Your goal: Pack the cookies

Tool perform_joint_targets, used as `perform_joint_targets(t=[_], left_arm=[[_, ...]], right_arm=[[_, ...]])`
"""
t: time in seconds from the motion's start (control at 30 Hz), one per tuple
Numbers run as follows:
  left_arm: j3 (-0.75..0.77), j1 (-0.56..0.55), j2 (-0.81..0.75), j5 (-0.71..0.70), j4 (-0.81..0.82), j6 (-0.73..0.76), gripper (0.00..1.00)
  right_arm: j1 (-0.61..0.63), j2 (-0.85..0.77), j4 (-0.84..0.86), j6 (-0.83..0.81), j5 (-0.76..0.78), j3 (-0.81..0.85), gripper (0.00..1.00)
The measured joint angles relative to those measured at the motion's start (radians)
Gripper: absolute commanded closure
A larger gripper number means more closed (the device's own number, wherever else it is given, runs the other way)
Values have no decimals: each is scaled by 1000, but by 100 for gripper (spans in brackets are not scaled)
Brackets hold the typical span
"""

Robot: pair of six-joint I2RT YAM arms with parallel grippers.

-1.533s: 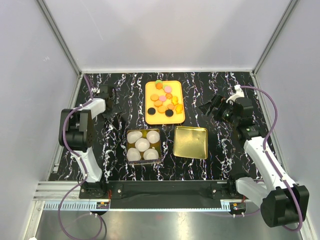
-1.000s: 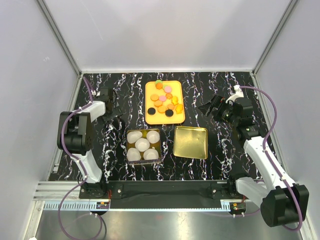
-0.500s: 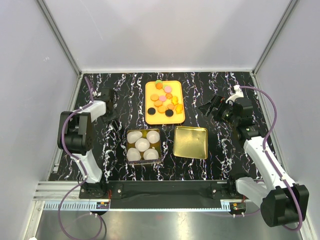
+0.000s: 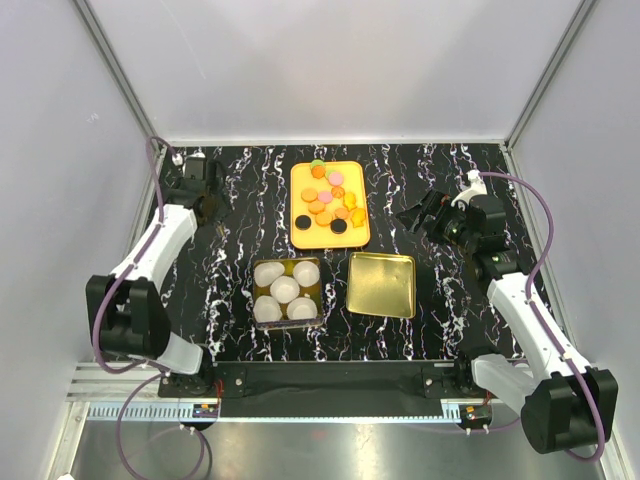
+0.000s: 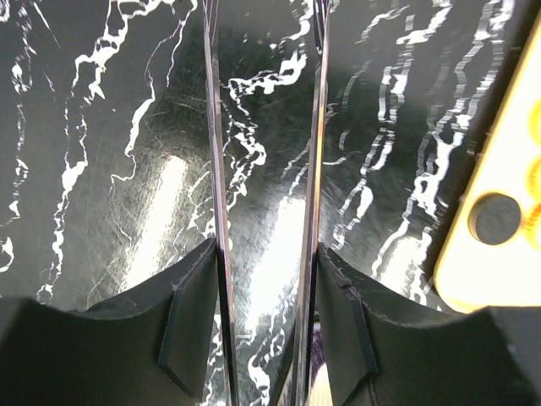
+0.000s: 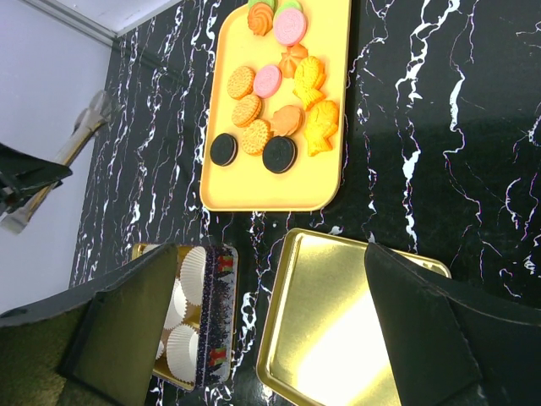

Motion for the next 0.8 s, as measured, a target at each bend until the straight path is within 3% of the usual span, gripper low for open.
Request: perform_joint_targets(t=[0.27, 0.57, 0.8], left_arm=[[25, -67, -61, 14, -82, 24, 56], [198, -269, -54, 30, -170, 51, 57], [282, -400, 52, 36, -181, 52, 57]], right_arm=[[0, 3, 0, 0, 0, 0, 0], [0, 5, 0, 0, 0, 0, 0], [0, 22, 0, 0, 0, 0, 0]])
